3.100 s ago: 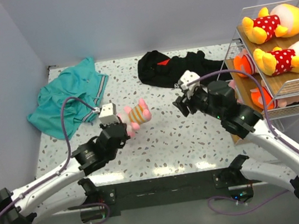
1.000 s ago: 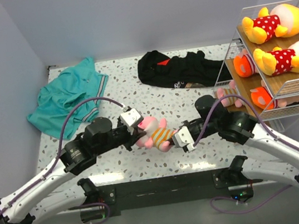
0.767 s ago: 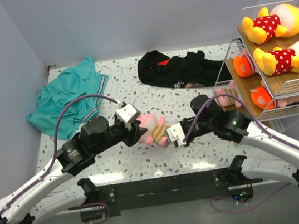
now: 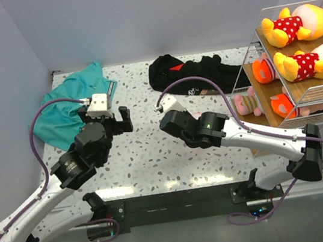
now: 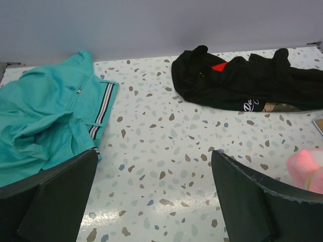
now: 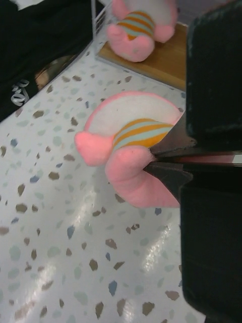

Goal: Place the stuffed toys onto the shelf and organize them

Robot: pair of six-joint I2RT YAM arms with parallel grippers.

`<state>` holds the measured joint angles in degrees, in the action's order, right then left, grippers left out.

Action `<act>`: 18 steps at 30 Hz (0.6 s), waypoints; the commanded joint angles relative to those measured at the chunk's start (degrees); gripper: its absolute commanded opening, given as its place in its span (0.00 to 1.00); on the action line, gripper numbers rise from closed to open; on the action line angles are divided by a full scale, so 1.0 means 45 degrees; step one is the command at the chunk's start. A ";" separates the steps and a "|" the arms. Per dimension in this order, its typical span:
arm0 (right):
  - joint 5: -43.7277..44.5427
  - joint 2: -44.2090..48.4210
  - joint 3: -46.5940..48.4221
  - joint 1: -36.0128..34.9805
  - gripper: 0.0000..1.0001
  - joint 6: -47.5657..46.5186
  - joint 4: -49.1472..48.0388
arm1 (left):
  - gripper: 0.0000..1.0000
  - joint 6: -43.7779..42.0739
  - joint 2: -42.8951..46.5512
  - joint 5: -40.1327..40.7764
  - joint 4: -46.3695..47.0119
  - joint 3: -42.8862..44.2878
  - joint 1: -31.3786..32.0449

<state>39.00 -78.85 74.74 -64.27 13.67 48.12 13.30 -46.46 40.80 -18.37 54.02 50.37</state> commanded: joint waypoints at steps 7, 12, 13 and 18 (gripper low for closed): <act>0.6001 -0.2087 0.1812 0.0277 0.00 0.7609 0.8607 | 1.00 -0.0203 0.1163 0.0643 0.0566 -0.0363 -0.0041; 0.6059 -0.2341 0.0444 0.1410 0.00 0.7763 0.8817 | 1.00 -0.0143 0.1300 0.0426 0.0470 -0.0461 -0.0041; 0.6098 -0.2225 0.0307 0.1585 0.00 0.7550 0.8761 | 1.00 -0.0298 0.1358 0.0446 0.0527 -0.0481 -0.0041; 0.6079 -0.2243 -0.0437 0.3167 0.00 0.6804 0.8038 | 1.00 -0.0631 0.1301 0.0310 0.0919 -0.0501 -0.0099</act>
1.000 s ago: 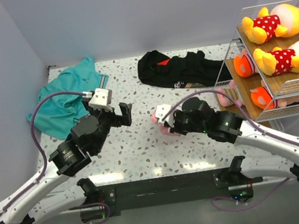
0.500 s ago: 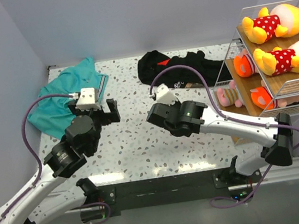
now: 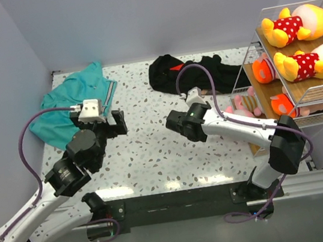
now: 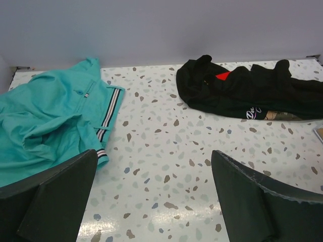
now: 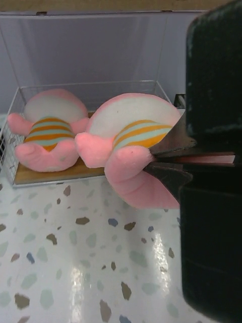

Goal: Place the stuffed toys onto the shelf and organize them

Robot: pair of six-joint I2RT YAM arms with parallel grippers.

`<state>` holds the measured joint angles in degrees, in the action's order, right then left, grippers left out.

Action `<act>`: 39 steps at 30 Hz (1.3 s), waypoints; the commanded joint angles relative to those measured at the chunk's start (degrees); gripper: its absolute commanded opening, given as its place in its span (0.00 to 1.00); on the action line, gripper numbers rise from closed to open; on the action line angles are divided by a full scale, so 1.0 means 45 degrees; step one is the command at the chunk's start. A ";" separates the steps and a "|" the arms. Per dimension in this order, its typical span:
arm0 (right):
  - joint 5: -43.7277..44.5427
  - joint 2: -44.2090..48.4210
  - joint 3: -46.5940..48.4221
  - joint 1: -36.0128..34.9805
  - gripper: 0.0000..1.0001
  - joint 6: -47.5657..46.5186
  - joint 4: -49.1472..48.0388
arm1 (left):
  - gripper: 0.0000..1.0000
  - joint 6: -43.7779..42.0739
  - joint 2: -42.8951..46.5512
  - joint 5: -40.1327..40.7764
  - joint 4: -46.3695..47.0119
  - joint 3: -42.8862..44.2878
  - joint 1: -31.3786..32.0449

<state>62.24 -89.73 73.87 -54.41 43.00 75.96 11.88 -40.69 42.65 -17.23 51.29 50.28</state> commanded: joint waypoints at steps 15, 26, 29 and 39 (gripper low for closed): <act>-0.0100 -0.1346 -0.1063 0.3420 0.00 -0.2252 -0.0416 | 1.00 -0.0372 0.1129 -0.0592 0.0000 0.0342 -0.0060; -0.1135 -0.2402 -0.1922 0.4220 0.00 -0.4732 -0.2604 | 0.99 0.0036 0.1405 -0.1411 0.0216 0.0302 -0.0041; -0.0648 -0.2539 -0.1844 0.4299 0.11 -0.4518 -0.2429 | 0.99 0.0036 0.1463 -0.1490 0.0256 0.0302 -0.0060; -0.0803 -0.3222 -0.1747 0.5197 0.31 -0.4655 -0.2409 | 0.99 0.0134 0.1990 -0.1217 0.0119 0.0204 -0.0060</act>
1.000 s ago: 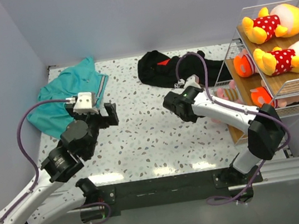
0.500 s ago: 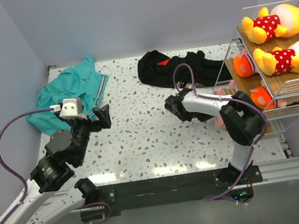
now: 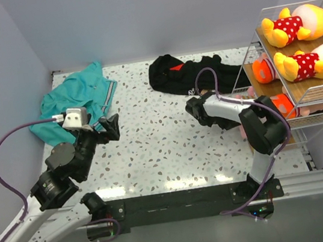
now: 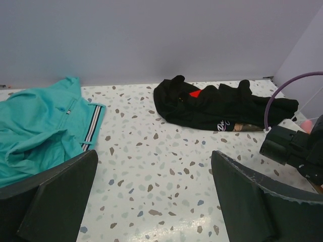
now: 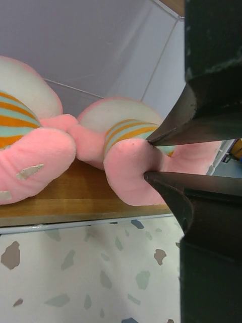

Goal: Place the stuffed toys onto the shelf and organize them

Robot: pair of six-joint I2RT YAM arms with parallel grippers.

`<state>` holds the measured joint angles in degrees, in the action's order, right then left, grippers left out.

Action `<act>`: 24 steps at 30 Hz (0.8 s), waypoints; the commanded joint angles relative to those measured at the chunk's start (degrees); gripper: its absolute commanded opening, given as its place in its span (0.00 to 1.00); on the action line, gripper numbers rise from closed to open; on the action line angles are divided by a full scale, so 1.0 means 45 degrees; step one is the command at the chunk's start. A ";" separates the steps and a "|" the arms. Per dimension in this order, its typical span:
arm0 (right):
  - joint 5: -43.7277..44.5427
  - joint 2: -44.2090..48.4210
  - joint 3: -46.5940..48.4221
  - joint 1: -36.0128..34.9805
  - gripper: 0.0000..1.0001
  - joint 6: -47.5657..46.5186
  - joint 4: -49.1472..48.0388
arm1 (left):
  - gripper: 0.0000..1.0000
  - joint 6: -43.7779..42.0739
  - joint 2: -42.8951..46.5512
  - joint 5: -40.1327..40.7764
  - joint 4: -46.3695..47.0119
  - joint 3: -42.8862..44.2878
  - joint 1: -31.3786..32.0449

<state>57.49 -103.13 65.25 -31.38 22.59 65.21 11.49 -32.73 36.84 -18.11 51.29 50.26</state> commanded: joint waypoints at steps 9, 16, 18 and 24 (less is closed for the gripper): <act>-0.1505 -0.0129 0.1338 -0.1522 0.59 -0.1834 0.0042 | 1.00 0.0182 0.0320 0.0270 0.0313 -0.0069 -0.0056; -0.3712 -0.0304 0.1340 -0.1817 0.32 -0.4565 -0.2124 | 1.00 0.0123 0.0594 0.0543 0.0372 -0.0303 -0.0036; -0.4083 -0.0402 0.1048 -0.1798 0.13 -0.4940 -0.2283 | 1.00 0.0123 0.0691 0.0641 0.0352 -0.0381 -0.0075; -0.4475 -0.1200 0.0928 -0.1213 0.00 -0.5976 -0.1758 | 1.00 0.0026 0.0692 0.0739 0.0469 -0.0479 -0.0056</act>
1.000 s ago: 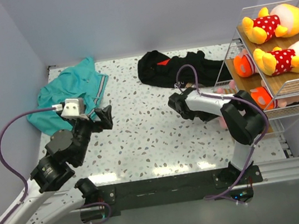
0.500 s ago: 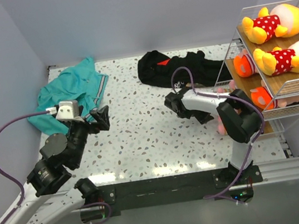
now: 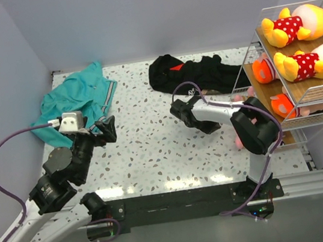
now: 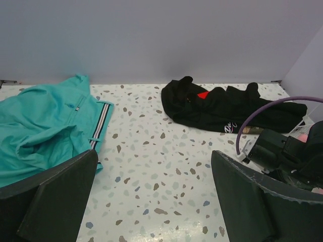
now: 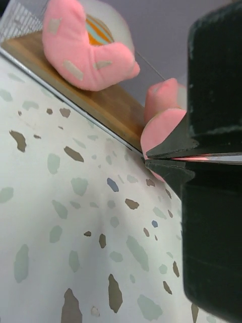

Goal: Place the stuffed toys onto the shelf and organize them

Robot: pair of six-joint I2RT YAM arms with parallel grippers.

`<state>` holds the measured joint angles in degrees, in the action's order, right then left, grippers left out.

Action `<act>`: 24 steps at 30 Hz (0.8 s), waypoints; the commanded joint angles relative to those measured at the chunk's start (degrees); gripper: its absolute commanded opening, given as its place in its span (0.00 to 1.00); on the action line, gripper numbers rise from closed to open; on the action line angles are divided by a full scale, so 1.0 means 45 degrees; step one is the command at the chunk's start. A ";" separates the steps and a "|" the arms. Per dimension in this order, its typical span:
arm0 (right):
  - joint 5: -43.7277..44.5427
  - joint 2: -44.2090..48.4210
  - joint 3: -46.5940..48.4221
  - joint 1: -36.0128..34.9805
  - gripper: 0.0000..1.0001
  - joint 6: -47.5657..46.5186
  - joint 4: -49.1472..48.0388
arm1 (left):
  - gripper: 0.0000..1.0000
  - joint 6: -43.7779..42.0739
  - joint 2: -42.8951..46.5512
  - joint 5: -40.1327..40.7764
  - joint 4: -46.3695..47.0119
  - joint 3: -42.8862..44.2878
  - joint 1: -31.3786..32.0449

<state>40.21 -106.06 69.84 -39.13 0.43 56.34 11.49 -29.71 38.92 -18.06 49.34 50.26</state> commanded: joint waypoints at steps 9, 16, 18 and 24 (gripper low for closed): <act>-0.0557 -0.0455 -0.0773 0.1175 0.00 -0.2029 0.1230 | 1.00 0.0006 -0.0174 0.0161 0.0441 0.0070 -0.0056; -0.0888 0.2022 -0.2492 0.1977 0.00 -0.3354 0.0314 | 1.00 -0.0033 -0.0076 0.0258 0.0401 0.0031 -0.0056; -0.0694 0.2434 -0.3018 0.2192 0.00 -0.3589 0.0332 | 1.00 -0.0033 -0.0018 0.0239 0.0440 0.0012 -0.0036; -0.0516 0.3197 -0.3917 0.2252 0.00 -0.4508 0.0274 | 1.00 -0.0033 0.0119 0.0063 0.0596 -0.0027 -0.0056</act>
<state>36.58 -93.49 54.61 -28.95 -15.44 57.71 11.42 -29.87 39.22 -17.93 49.23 50.26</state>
